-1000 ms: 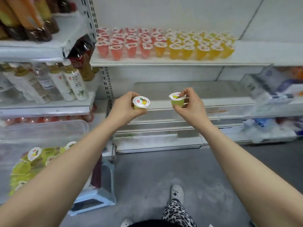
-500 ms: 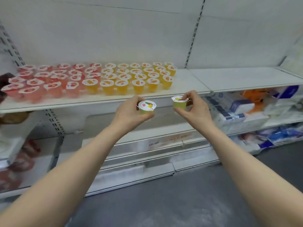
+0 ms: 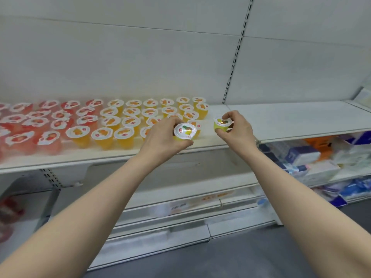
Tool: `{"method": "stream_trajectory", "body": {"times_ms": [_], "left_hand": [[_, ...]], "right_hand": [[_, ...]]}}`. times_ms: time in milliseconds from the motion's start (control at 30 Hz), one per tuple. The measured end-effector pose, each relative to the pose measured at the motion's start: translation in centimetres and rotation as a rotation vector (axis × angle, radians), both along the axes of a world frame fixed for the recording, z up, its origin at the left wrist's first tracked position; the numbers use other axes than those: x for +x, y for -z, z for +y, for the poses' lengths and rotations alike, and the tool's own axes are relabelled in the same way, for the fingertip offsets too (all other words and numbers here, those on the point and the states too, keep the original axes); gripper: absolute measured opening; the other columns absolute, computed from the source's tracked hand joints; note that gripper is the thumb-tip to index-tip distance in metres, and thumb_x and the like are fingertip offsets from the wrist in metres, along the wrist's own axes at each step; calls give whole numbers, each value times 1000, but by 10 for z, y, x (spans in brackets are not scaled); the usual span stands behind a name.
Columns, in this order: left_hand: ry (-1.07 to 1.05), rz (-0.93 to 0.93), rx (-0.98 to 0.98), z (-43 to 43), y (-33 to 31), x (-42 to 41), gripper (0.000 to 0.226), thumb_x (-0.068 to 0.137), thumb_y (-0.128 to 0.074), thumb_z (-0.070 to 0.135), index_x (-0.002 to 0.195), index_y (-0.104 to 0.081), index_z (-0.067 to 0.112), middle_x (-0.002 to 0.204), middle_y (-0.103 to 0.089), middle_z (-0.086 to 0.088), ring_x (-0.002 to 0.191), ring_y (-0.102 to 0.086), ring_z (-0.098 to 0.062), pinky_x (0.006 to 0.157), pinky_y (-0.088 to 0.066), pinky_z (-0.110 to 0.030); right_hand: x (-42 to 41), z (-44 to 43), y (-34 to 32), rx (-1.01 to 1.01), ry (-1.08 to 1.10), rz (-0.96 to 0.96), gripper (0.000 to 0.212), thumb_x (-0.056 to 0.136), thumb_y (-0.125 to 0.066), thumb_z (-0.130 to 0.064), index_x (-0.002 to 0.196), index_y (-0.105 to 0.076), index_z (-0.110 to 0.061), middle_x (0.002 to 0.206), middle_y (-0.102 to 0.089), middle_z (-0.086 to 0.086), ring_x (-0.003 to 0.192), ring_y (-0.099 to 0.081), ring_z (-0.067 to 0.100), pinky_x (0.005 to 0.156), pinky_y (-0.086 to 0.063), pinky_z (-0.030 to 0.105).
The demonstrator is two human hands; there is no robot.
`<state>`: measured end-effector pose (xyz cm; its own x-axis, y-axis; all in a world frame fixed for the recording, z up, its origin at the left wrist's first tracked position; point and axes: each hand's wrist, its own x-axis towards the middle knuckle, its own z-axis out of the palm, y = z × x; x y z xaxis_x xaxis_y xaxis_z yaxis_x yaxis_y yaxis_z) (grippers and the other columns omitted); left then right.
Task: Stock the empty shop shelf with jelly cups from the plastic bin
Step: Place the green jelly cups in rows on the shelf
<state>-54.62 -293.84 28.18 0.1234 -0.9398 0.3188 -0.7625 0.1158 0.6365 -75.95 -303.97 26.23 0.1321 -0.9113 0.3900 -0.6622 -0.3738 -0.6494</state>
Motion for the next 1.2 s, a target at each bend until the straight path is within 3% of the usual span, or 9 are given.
{"method": "stream_trajectory", "body": {"times_ms": [133, 367, 567, 800, 933, 1033, 1200], "left_hand": [[3, -40, -26, -29, -7, 12, 59, 70, -79, 45, 122, -59, 25, 117, -64, 8, 108, -59, -14, 92, -49, -38], [-30, -66, -28, -61, -7, 26, 54, 67, -77, 56, 113, -64, 30, 109, -67, 11, 106, -57, -15, 88, -48, -36], [-74, -98, -33, -71, -9, 19, 59, 70, -76, 58, 118, -62, 27, 112, -64, 9, 108, -52, -14, 83, -38, -26], [-108, -83, -62, -79, -9, -8, 58, 69, -77, 55, 118, -64, 26, 113, -65, 10, 113, -51, -16, 93, -44, -34], [-56, -164, -77, -85, -10, -37, 56, 74, -75, 47, 123, -63, 22, 116, -65, 6, 116, -48, -20, 91, -33, -24], [-54, -263, -78, -92, -8, -60, 52, 74, -72, 48, 119, -63, 24, 113, -65, 7, 116, -46, -20, 87, -35, -26], [-121, -497, -57, -113, 6, -85, 63, 71, -66, 63, 119, -64, 23, 117, -63, 1, 122, -41, -23, 102, -35, -34]], "right_hand": [[15, -36, 11, 50, 9, 37, 36, 75, -76, -29, 105, -56, -23, 105, -61, -8, 84, -61, 17, 83, -50, 39], [29, -76, 30, 113, -5, 105, 34, 78, -77, -28, 103, -53, -27, 109, -61, -6, 92, -59, 18, 80, -47, 34], [32, -102, 35, 112, -70, 47, 35, 79, -77, -29, 104, -53, -26, 111, -60, -8, 89, -60, 17, 82, -49, 36], [18, -114, 33, 108, -209, 108, 33, 82, -73, -26, 107, -52, -29, 112, -57, -4, 85, -61, 15, 84, -51, 36], [-3, -119, 24, 51, -338, 289, 45, 83, -70, -16, 124, -55, -27, 126, -50, -1, 106, -56, 18, 95, -47, 39], [-19, -126, 15, -21, -373, 413, 51, 87, -64, -13, 135, -51, -22, 136, -47, 4, 121, -49, 22, 98, -41, 32], [-38, -136, 6, -105, -347, 439, 45, 93, -58, -15, 137, -50, -17, 139, -47, 6, 124, -48, 26, 98, -40, 34]]}}
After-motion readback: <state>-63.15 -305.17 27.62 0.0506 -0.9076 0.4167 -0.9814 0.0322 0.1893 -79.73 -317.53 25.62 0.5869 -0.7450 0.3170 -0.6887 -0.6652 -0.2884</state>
